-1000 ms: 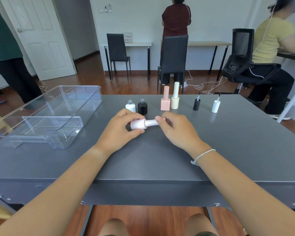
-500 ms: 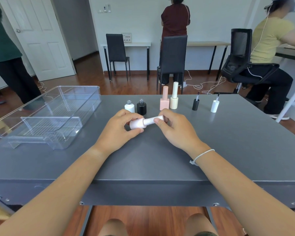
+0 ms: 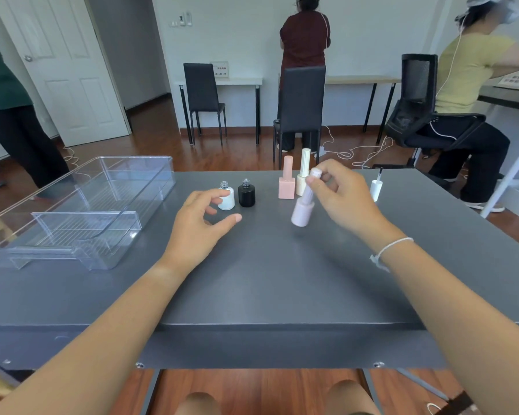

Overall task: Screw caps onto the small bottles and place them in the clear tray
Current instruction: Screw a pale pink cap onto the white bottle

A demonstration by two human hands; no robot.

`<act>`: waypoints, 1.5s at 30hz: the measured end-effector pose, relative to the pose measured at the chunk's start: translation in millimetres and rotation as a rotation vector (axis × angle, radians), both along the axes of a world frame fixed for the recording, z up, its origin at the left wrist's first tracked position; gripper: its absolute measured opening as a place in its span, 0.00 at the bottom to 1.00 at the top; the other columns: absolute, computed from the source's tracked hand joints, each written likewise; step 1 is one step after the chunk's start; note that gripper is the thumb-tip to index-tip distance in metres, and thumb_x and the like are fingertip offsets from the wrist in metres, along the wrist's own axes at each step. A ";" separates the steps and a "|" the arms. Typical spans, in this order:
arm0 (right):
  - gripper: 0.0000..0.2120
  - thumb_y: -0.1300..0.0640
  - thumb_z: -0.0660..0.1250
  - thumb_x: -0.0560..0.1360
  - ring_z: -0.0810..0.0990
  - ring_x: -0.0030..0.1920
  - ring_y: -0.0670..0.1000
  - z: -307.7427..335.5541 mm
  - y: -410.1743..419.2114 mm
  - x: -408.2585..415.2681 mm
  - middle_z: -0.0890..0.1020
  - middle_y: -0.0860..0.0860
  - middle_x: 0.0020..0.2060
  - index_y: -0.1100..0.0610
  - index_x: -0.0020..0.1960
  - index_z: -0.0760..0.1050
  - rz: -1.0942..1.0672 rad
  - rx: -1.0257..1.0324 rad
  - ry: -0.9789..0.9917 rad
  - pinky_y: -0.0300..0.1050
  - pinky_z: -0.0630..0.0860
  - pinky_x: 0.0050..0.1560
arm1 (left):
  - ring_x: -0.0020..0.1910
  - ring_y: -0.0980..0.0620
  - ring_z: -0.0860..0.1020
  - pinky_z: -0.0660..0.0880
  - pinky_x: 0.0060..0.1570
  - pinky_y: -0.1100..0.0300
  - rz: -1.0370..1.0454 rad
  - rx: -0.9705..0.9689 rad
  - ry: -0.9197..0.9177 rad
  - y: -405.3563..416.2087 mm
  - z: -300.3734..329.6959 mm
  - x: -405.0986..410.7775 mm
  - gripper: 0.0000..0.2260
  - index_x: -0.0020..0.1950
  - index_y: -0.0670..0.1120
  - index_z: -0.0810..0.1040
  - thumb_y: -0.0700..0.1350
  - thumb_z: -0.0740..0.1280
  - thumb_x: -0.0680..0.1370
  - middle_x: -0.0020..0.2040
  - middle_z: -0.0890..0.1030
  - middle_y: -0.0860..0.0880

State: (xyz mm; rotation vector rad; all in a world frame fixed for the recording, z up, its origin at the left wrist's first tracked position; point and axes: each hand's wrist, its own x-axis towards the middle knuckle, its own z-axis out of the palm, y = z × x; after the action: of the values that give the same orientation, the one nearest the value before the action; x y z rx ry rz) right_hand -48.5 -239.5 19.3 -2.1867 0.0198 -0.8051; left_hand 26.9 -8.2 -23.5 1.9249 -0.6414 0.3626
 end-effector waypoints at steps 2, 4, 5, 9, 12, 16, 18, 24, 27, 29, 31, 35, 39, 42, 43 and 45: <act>0.04 0.54 0.64 0.75 0.70 0.33 0.39 12.5 -15.4 5.8 0.73 0.40 0.33 0.53 0.43 0.74 -0.042 -0.029 0.024 0.35 0.65 0.36 | 0.47 0.57 0.73 0.66 0.41 0.75 0.077 -0.020 0.044 0.4 -0.2 5.7 0.18 0.57 0.59 0.73 0.46 0.73 0.70 0.52 0.71 0.56; 0.05 0.53 0.64 0.74 0.71 0.36 0.42 24.3 -27.9 13.3 0.74 0.42 0.34 0.54 0.44 0.75 -0.086 -0.052 0.057 0.37 0.66 0.38 | 0.48 0.55 0.73 0.64 0.41 0.74 0.129 -0.013 0.121 0.5 -0.8 12.6 0.21 0.60 0.57 0.71 0.47 0.73 0.70 0.57 0.69 0.54; 0.06 0.52 0.64 0.74 0.72 0.38 0.45 29.2 -33.2 17.5 0.75 0.45 0.36 0.55 0.45 0.75 -0.107 -0.067 0.079 0.40 0.67 0.39 | 0.49 0.54 0.73 0.64 0.40 0.73 0.145 -0.002 0.162 0.2 -1.1 16.1 0.24 0.63 0.56 0.70 0.48 0.73 0.70 0.58 0.67 0.54; 0.08 0.54 0.63 0.74 0.74 0.44 0.51 41.3 -47.7 35.5 0.77 0.50 0.43 0.56 0.49 0.76 -0.174 -0.097 0.176 0.47 0.72 0.45 | 0.49 0.54 0.74 0.67 0.43 0.65 0.147 0.050 0.268 -1.5 0.0 28.7 0.27 0.67 0.54 0.67 0.49 0.72 0.70 0.63 0.67 0.52; 0.07 0.56 0.62 0.74 0.75 0.43 0.52 46.7 -51.1 47.0 0.77 0.50 0.44 0.56 0.49 0.76 -0.229 -0.135 0.246 0.47 0.73 0.45 | 0.50 0.53 0.74 0.67 0.48 0.61 0.141 0.072 0.326 -3.8 2.8 37.1 0.28 0.68 0.52 0.67 0.49 0.72 0.70 0.65 0.70 0.50; 0.08 0.61 0.60 0.73 0.76 0.45 0.56 52.0 -47.0 57.4 0.79 0.53 0.47 0.57 0.46 0.77 -0.274 -0.242 0.298 0.48 0.73 0.46 | 0.52 0.53 0.74 0.67 0.50 0.61 0.113 0.064 0.375 -8.1 5.1 45.6 0.26 0.67 0.51 0.69 0.50 0.72 0.70 0.61 0.74 0.53; 0.09 0.63 0.60 0.72 0.78 0.48 0.58 52.9 -45.1 61.7 0.81 0.55 0.48 0.58 0.45 0.78 -0.290 -0.272 0.312 0.50 0.75 0.48 | 0.51 0.53 0.75 0.67 0.51 0.61 0.104 0.062 0.376 -10.8 3.9 47.5 0.24 0.64 0.52 0.71 0.50 0.72 0.70 0.57 0.76 0.55; 0.09 0.62 0.60 0.73 0.78 0.49 0.60 48.2 -46.4 72.3 0.81 0.57 0.52 0.58 0.47 0.79 -0.316 -0.313 0.375 0.50 0.75 0.48 | 0.49 0.57 0.76 0.68 0.47 0.61 0.138 0.065 0.360 -13.2 0.0 52.0 0.16 0.55 0.58 0.74 0.51 0.72 0.70 0.50 0.78 0.59; 0.10 0.62 0.60 0.73 0.78 0.51 0.59 44.3 -47.1 75.0 0.80 0.56 0.54 0.56 0.49 0.78 -0.315 -0.306 0.389 0.49 0.74 0.49 | 0.45 0.63 0.75 0.67 0.41 0.64 0.157 0.073 0.353 -14.0 0.7 52.5 0.12 0.51 0.60 0.73 0.51 0.71 0.70 0.46 0.77 0.62; 0.10 0.61 0.60 0.73 0.77 0.52 0.59 42.8 -47.2 76.6 0.79 0.56 0.56 0.56 0.51 0.78 -0.317 -0.299 0.389 0.49 0.73 0.50 | 0.44 0.63 0.74 0.66 0.40 0.64 0.169 0.074 0.351 -14.8 0.7 52.6 0.11 0.50 0.60 0.73 0.51 0.71 0.70 0.45 0.77 0.63; 0.11 0.62 0.60 0.73 0.77 0.52 0.59 41.7 -47.1 78.0 0.79 0.56 0.56 0.56 0.52 0.78 -0.318 -0.298 0.385 0.49 0.73 0.49 | 0.44 0.63 0.74 0.66 0.39 0.65 0.177 0.070 0.352 -14.8 0.0 53.4 0.11 0.50 0.58 0.73 0.51 0.71 0.70 0.44 0.77 0.63; 0.11 0.62 0.60 0.74 0.78 0.51 0.59 41.1 -46.6 78.9 0.80 0.57 0.55 0.57 0.53 0.77 -0.327 -0.296 0.384 0.48 0.73 0.49 | 0.45 0.61 0.75 0.66 0.39 0.64 0.184 0.073 0.349 -15.2 -0.5 54.3 0.11 0.50 0.58 0.73 0.51 0.70 0.70 0.44 0.77 0.63; 0.12 0.62 0.59 0.75 0.77 0.53 0.60 42.2 -46.7 76.4 0.79 0.58 0.57 0.59 0.54 0.78 -0.332 -0.298 0.376 0.50 0.74 0.53 | 0.44 0.63 0.75 0.68 0.42 0.61 0.174 0.081 0.340 -14.7 -2.0 54.7 0.12 0.51 0.59 0.73 0.52 0.70 0.70 0.44 0.78 0.63; 0.16 0.60 0.58 0.76 0.75 0.60 0.59 40.9 -47.0 72.2 0.76 0.54 0.64 0.55 0.62 0.74 -0.327 -0.288 0.383 0.50 0.72 0.58 | 0.47 0.60 0.75 0.67 0.46 0.61 0.159 0.089 0.332 -13.3 -3.5 55.0 0.17 0.58 0.57 0.74 0.51 0.70 0.71 0.47 0.78 0.60; 0.17 0.60 0.57 0.76 0.74 0.61 0.58 40.9 -47.6 69.7 0.74 0.53 0.66 0.54 0.64 0.73 -0.328 -0.277 0.375 0.50 0.71 0.60 | 0.47 0.59 0.76 0.67 0.46 0.61 0.151 0.092 0.327 -13.1 -3.9 54.6 0.17 0.59 0.57 0.75 0.51 0.70 0.71 0.48 0.78 0.60; 0.18 0.60 0.55 0.77 0.73 0.63 0.57 41.6 -47.9 63.2 0.74 0.53 0.66 0.53 0.65 0.72 -0.339 -0.260 0.337 0.50 0.70 0.61 | 0.47 0.59 0.76 0.67 0.46 0.61 0.135 0.089 0.322 -12.2 -4.1 53.2 0.15 0.58 0.57 0.76 0.51 0.70 0.71 0.47 0.78 0.60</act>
State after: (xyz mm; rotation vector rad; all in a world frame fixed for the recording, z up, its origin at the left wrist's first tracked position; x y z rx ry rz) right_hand 14.7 -287.4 61.0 -2.5862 0.4906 -0.6363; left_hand 80.1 -20.3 -27.5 2.0597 -0.3221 0.1037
